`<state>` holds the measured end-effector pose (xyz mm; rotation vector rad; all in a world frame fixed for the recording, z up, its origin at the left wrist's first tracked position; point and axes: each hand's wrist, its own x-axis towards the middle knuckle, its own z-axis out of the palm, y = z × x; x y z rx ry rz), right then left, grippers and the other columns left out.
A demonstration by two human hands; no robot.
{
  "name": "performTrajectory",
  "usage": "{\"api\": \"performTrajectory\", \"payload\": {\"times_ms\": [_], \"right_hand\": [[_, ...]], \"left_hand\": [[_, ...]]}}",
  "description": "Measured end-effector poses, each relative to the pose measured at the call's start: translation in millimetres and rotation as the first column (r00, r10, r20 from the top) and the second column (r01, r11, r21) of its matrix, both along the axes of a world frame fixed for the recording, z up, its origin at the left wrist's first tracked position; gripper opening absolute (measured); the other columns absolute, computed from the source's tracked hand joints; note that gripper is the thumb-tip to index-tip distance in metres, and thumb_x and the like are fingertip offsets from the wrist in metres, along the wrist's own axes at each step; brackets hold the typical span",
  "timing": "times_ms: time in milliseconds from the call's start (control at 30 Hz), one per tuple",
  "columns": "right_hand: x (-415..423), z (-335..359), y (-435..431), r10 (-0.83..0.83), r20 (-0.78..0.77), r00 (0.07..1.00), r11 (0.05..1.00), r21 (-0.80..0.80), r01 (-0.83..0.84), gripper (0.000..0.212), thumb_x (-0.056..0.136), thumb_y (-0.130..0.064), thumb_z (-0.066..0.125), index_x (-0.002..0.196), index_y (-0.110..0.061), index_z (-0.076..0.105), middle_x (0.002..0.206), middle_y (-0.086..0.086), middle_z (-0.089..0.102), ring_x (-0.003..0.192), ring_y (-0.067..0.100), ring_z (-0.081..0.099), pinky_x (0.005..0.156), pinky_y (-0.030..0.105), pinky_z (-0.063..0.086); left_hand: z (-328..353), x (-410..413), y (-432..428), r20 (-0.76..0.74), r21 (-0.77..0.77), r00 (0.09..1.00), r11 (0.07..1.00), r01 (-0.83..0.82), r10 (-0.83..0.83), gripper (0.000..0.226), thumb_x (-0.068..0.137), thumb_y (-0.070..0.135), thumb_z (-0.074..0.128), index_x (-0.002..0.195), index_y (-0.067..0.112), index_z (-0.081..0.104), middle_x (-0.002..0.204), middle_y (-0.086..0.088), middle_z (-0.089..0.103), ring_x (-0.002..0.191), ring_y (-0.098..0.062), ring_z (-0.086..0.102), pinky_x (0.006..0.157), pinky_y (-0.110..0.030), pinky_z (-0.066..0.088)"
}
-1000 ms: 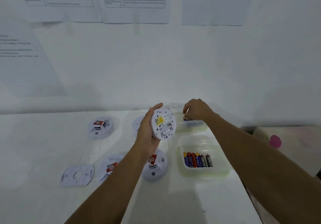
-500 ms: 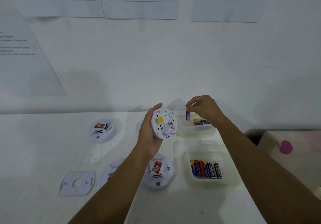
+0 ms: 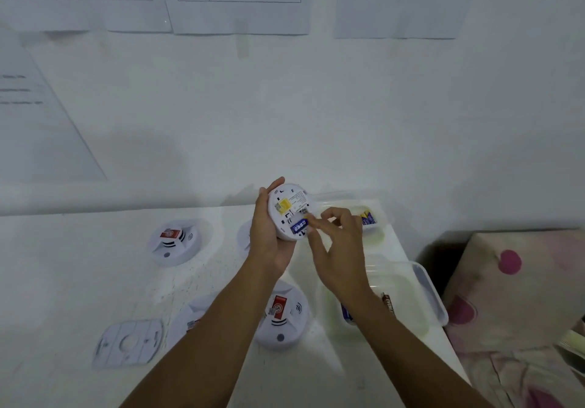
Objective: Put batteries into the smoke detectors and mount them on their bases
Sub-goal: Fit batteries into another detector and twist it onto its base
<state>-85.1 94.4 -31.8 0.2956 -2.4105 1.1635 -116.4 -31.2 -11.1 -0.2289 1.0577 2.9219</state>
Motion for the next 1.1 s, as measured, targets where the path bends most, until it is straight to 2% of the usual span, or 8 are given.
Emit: {"api": "performTrajectory", "payload": {"times_ms": [100,200,300,467,667,867,1000,1100], "right_hand": [[-1,-4,11,0.124,-0.007,0.992,0.988,0.091,-0.122,0.031,0.094,-0.033,0.053,0.120,-0.027,0.068,0.116,-0.007,0.053,0.109,0.011,0.041,0.090,0.029,0.041],[-25,22,34,0.204,0.049,0.978,0.979,-0.011,-0.204,0.012,0.091,-0.021,0.064,0.095,-0.025,0.075,0.095,-0.015,0.065,0.091,-0.001,0.055,0.077,0.018,0.039],[-62,42,60,0.083,0.128,0.988,0.994,0.056,-0.091,0.009,0.085,-0.014,0.070,0.085,-0.023,0.073,0.074,-0.013,0.066,0.068,0.003,0.062,0.067,0.015,0.045],[-112,41,73,-0.130,0.446,0.886,0.833,0.534,-0.146,0.013,0.075,-0.025,0.074,0.075,-0.034,0.064,0.093,-0.002,0.068,0.083,0.019,0.065,0.076,0.031,0.053],[-120,37,58,-0.218,0.479,0.850,0.774,0.616,-0.148,0.018,0.066,-0.019,0.081,0.081,-0.022,0.072,0.078,-0.002,0.064,0.076,0.020,0.065,0.066,0.027,0.051],[-125,34,60,-0.114,0.531,0.840,0.849,0.491,-0.195,0.022,0.070,-0.020,0.082,0.090,-0.021,0.076,0.091,0.001,0.073,0.079,0.016,0.067,0.071,0.025,0.053],[-103,66,59,0.056,0.446,0.894,0.970,0.189,-0.155,0.012,0.079,-0.013,0.073,0.090,-0.016,0.078,0.082,-0.003,0.073,0.067,0.005,0.062,0.059,0.013,0.045],[-59,93,51,0.217,0.330,0.919,0.976,-0.067,-0.207,0.007,0.084,-0.009,0.069,0.088,-0.013,0.073,0.075,-0.004,0.071,0.062,0.006,0.062,0.055,0.020,0.045]], "left_hand": [[2,-1,-5,-0.023,-0.033,1.000,0.999,0.011,-0.012,0.041,0.102,0.043,0.035,0.127,0.022,0.059,0.130,-0.012,0.061,0.117,-0.029,0.057,0.098,-0.045,0.046],[4,1,-8,-0.037,-0.069,0.998,0.996,0.046,-0.049,0.040,0.103,0.041,0.035,0.126,0.022,0.060,0.121,-0.009,0.066,0.113,-0.026,0.060,0.101,-0.045,0.045],[5,2,-9,-0.041,-0.090,0.996,0.993,0.070,-0.074,0.038,0.103,0.040,0.034,0.122,0.023,0.062,0.120,-0.007,0.066,0.114,-0.025,0.059,0.105,-0.046,0.042],[-1,3,-9,-0.028,-0.086,0.995,0.992,0.088,-0.091,0.039,0.101,0.041,0.036,0.125,0.023,0.061,0.126,-0.009,0.064,0.121,-0.029,0.056,0.106,-0.048,0.042],[-2,2,-13,-0.034,-0.087,0.995,0.992,0.087,-0.090,0.037,0.101,0.042,0.037,0.120,0.025,0.065,0.123,-0.007,0.066,0.120,-0.028,0.056,0.106,-0.049,0.042],[1,5,-18,-0.029,-0.082,0.996,0.994,0.076,-0.079,0.037,0.101,0.042,0.038,0.121,0.025,0.064,0.124,-0.007,0.065,0.119,-0.028,0.057,0.103,-0.047,0.044],[8,9,-20,-0.030,-0.041,0.997,0.997,0.064,-0.066,0.037,0.101,0.042,0.038,0.124,0.025,0.063,0.124,-0.007,0.066,0.117,-0.028,0.058,0.095,-0.045,0.049],[14,14,-15,-0.021,-0.043,0.998,0.997,0.058,-0.059,0.037,0.102,0.042,0.037,0.124,0.026,0.063,0.126,-0.008,0.066,0.117,-0.028,0.058,0.098,-0.047,0.048]]}}
